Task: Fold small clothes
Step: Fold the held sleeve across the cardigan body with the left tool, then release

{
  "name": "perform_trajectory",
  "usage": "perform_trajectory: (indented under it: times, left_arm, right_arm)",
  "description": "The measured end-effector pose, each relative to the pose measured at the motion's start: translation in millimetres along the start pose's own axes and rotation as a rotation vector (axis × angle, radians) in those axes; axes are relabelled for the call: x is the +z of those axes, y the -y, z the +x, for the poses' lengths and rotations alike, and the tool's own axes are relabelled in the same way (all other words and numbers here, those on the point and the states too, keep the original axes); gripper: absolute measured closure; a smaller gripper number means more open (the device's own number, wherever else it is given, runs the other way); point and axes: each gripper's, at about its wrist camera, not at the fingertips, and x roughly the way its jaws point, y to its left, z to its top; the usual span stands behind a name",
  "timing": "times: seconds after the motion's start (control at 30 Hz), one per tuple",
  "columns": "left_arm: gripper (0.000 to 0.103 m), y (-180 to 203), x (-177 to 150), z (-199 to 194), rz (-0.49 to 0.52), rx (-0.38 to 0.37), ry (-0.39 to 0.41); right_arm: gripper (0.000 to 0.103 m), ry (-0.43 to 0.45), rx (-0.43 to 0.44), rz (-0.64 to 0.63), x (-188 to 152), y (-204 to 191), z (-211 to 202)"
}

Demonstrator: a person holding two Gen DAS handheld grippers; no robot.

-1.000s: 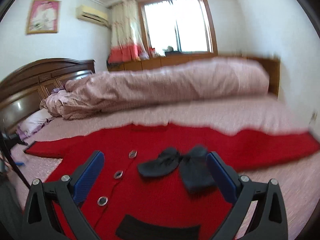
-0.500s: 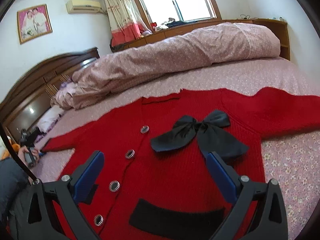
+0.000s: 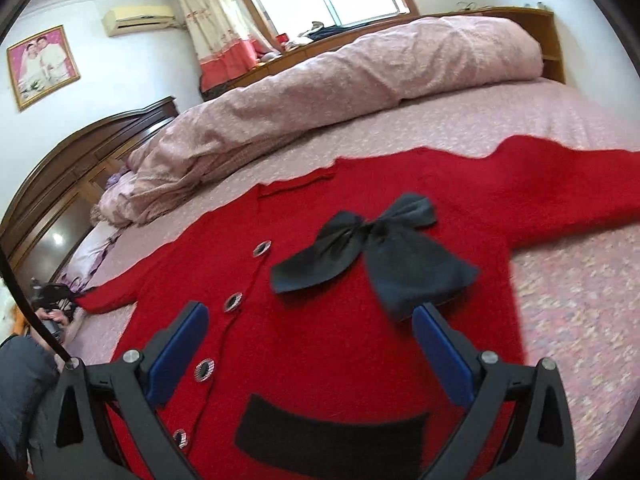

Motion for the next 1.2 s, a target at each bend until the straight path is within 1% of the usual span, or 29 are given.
perform_trajectory:
  times: [0.03, 0.13, 0.2, 0.23, 0.27, 0.3, 0.33, 0.37, 0.4, 0.43, 0.47, 0.5, 0.53, 0.57, 0.6, 0.63, 0.67, 0.8, 0.9, 1.0, 1.1, 1.2]
  left_arm:
    - [0.098, 14.8, -4.4, 0.0, 0.033, -0.021, -0.002]
    - [0.098, 81.0, -31.4, 3.0, 0.124, -0.114, -0.031]
    - [0.098, 117.8, -50.7, 6.6, 0.168, -0.178, -0.058]
    - [0.098, 148.9, -69.5, 9.0, 0.213, -0.222, -0.076]
    - [0.098, 171.8, -84.4, 10.8, 0.249, -0.256, -0.087]
    - [0.098, 186.4, -95.1, 9.8, 0.273, -0.281, -0.096]
    - [0.098, 207.5, -113.3, 10.4, 0.305, -0.321, -0.116]
    - [0.098, 233.5, -138.9, 12.7, 0.338, -0.381, -0.154]
    - [0.098, 251.3, -159.4, 13.9, 0.360, -0.423, -0.183]
    - [0.098, 262.9, -174.1, 13.5, 0.377, -0.448, -0.200]
    - [0.098, 281.7, -202.7, 13.5, 0.419, -0.485, -0.226]
    - [0.098, 292.7, -225.3, 11.5, 0.457, -0.506, -0.241]
    - [0.098, 299.7, -240.7, 10.2, 0.489, -0.515, -0.247]
    - [0.098, 309.6, -266.9, 9.3, 0.546, -0.520, -0.253]
    - [0.098, 316.3, -292.4, 8.9, 0.602, -0.527, -0.260]
    - [0.098, 319.3, -307.0, 8.9, 0.630, -0.530, -0.266]
    - [0.098, 321.4, -329.0, 10.0, 0.665, -0.541, -0.284]
    - [0.098, 322.4, -388.3, 9.8, 0.772, -0.560, -0.339]
    - [0.098, 318.9, -415.1, -1.0, 0.872, -0.558, -0.320]
    - [0.098, 321.1, -435.5, -7.2, 0.949, -0.564, -0.301]
    - [0.098, 321.7, -455.7, -11.2, 0.984, -0.549, -0.296]
    - [0.098, 325.1, -466.9, 5.2, 0.996, -0.535, -0.307]
  right_arm:
    - [0.000, 0.011, 0.001, 0.020, 6.2, 6.6, -3.7]
    - [0.000, 0.063, 0.006, 0.056, 19.6, 23.7, -15.4]
    - [0.000, 0.091, -0.023, 0.078, 28.2, 39.3, -22.9]
    - [0.000, 0.102, -0.038, 0.089, 31.9, 47.3, -26.0]
    - [0.000, 0.114, -0.054, 0.095, 35.2, 53.4, -28.2]
    - [0.000, 0.126, -0.074, 0.090, 38.5, 60.1, -30.6]
    - [0.000, 0.131, -0.127, 0.076, 42.6, 68.4, -33.5]
    - [0.000, 0.135, -0.165, 0.073, 45.6, 73.9, -35.3]
    - [0.000, 0.142, -0.196, 0.083, 48.1, 81.0, -39.1]
    - [0.000, 0.150, -0.199, 0.111, 49.3, 88.3, -43.4]
    - [0.000, 0.164, -0.177, 0.158, 49.5, 97.0, -48.3]
    - [0.000, 0.177, -0.152, 0.197, 48.6, 104.1, -51.3]
    - [0.000, 0.184, -0.131, 0.240, 48.0, 111.6, -52.9]
    - [0.000, 0.182, -0.126, 0.274, 47.3, 117.6, -52.9]
    - [0.000, 0.175, -0.132, 0.296, 46.9, 120.8, -51.9]
    - [0.000, 0.165, -0.138, 0.309, 46.7, 123.5, -50.6]
    - [0.000, 0.161, -0.140, 0.312, 47.2, 125.6, -50.3]
    - [0.000, 0.147, -0.151, 0.257, 47.2, 117.9, -48.6]
    - [0.000, 0.121, -0.143, 0.205, 48.5, 108.1, -42.3]
    - [0.000, 0.085, -0.122, 0.166, 47.7, 98.2, -34.3]
    - [0.000, 0.060, -0.135, 0.116, 47.0, 87.7, -27.3]
    - [0.000, 0.055, -0.157, 0.075, 46.6, 80.7, -26.6]
